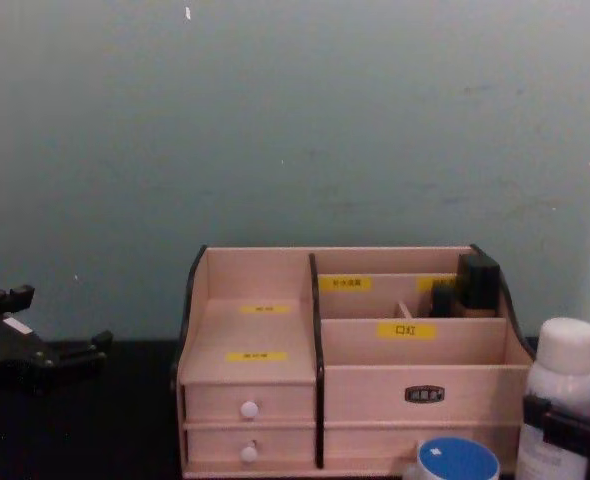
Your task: Pick up the facial cleanser and watermelon frost from the table and place them into the tiered storage box.
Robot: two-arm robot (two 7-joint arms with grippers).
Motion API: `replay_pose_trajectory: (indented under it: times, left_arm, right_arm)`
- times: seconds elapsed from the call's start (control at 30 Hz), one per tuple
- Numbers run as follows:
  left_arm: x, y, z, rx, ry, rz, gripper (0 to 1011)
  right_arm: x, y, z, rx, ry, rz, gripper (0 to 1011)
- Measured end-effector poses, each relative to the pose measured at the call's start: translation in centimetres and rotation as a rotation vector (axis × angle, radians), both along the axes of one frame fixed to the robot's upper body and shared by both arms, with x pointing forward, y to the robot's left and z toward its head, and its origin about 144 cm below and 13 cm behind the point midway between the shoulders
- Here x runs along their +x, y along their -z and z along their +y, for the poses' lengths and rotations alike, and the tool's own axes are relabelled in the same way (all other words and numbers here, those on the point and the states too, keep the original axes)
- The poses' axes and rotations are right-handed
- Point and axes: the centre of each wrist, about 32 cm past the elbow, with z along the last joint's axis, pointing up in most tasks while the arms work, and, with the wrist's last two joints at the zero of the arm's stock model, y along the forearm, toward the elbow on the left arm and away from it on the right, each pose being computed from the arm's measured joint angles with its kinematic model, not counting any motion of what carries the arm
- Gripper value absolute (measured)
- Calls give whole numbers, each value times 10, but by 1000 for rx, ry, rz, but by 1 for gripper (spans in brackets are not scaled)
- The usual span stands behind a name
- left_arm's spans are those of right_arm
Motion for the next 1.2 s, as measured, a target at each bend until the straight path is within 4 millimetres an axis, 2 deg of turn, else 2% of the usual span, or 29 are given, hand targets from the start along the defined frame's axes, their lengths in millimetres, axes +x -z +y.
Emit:
replay_pose_trajectory:
  times: [0.2, 0.47, 0.7, 0.93, 1.2]
  left_arm:
    - [0, 0, 0, 0, 0, 0, 1001]
    - [0, 0, 0, 0, 0, 0, 1001]
    - [0, 0, 0, 0, 0, 0, 1001]
    - [0, 0, 0, 0, 0, 0, 1001]
    - [0, 0, 0, 0, 0, 0, 1001]
  right_arm:
    - [-2, -5, -3, 25, -9, 4, 590]
    - [-15, -37, -14, 94, -68, -4, 590]
    - [-14, -61, -17, 113, -94, -50, 590]
    - [3, -79, -10, 112, -122, -91, 590]
    - [38, -92, 7, 88, -138, -111, 590]
